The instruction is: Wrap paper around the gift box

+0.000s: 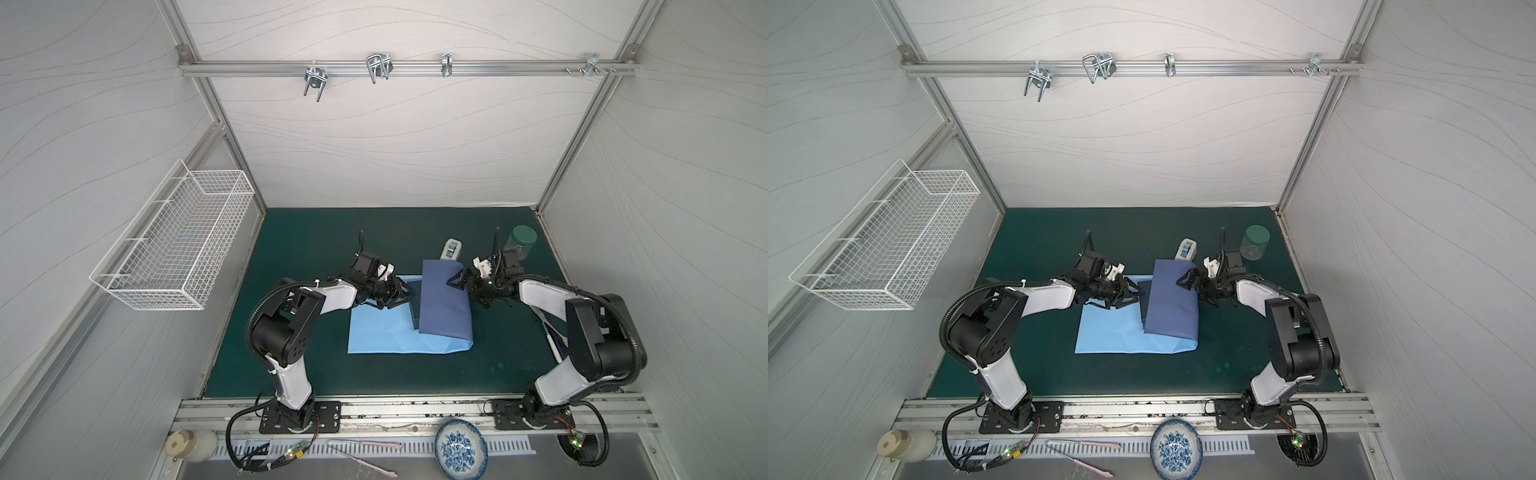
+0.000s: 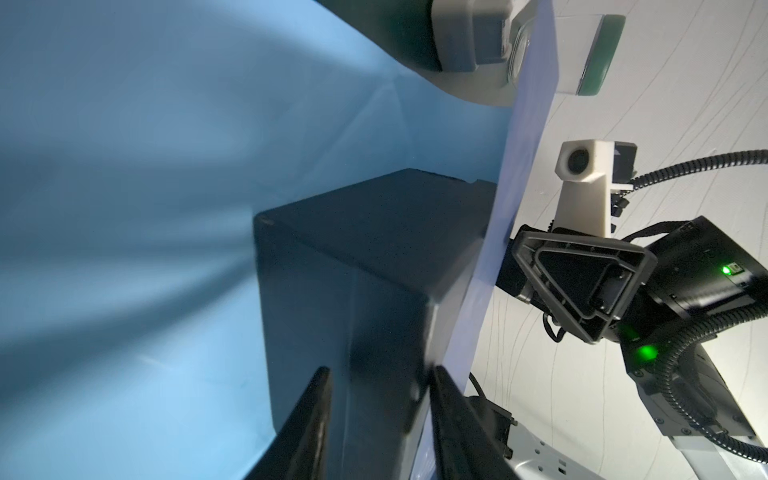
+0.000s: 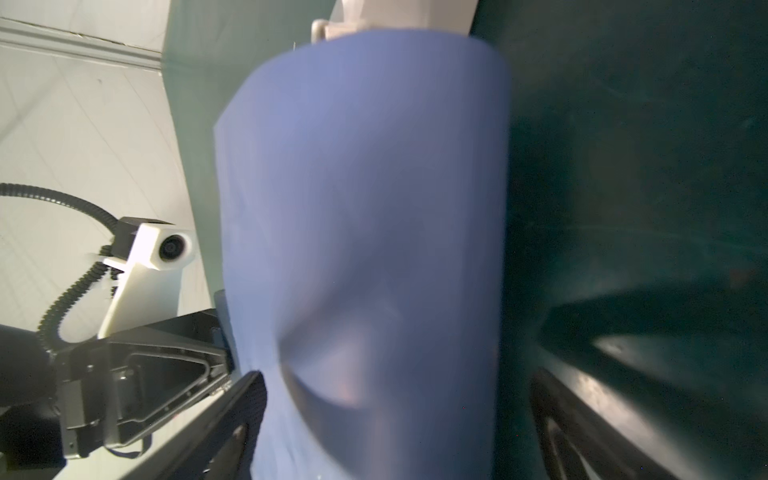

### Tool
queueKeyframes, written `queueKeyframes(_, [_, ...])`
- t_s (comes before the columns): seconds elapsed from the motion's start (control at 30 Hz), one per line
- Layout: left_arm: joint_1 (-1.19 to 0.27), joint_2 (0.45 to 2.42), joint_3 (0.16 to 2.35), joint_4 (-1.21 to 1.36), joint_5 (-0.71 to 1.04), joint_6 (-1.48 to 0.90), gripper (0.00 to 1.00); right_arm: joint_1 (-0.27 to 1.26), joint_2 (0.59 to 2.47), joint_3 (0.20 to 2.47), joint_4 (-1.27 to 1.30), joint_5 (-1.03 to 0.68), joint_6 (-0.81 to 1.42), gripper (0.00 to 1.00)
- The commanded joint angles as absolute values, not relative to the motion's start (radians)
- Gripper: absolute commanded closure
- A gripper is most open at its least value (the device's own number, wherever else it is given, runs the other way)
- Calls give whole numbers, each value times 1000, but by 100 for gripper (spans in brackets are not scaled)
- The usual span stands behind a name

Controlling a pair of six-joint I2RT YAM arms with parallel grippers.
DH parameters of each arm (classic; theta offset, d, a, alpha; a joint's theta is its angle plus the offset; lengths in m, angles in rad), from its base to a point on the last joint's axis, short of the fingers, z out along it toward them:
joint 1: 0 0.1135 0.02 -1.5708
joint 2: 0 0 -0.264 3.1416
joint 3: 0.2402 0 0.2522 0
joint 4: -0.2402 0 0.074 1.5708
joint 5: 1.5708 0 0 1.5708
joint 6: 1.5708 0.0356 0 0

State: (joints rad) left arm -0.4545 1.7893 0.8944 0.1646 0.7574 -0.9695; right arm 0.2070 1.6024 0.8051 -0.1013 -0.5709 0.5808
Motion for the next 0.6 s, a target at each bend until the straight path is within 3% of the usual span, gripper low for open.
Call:
queueKeyframes(0.0, [-462,1823,939,155,767,-951,64,201,1630,832,-55,-635,612,1])
queueKeyframes(0.23, [-466,1866,997,141,836,-918,73,201,1647,826,-45,-643,612,1])
queueKeyframes(0.57, [-471,1902,1067,20,868,-813,78,199,1654,831,-70,-632,588,1])
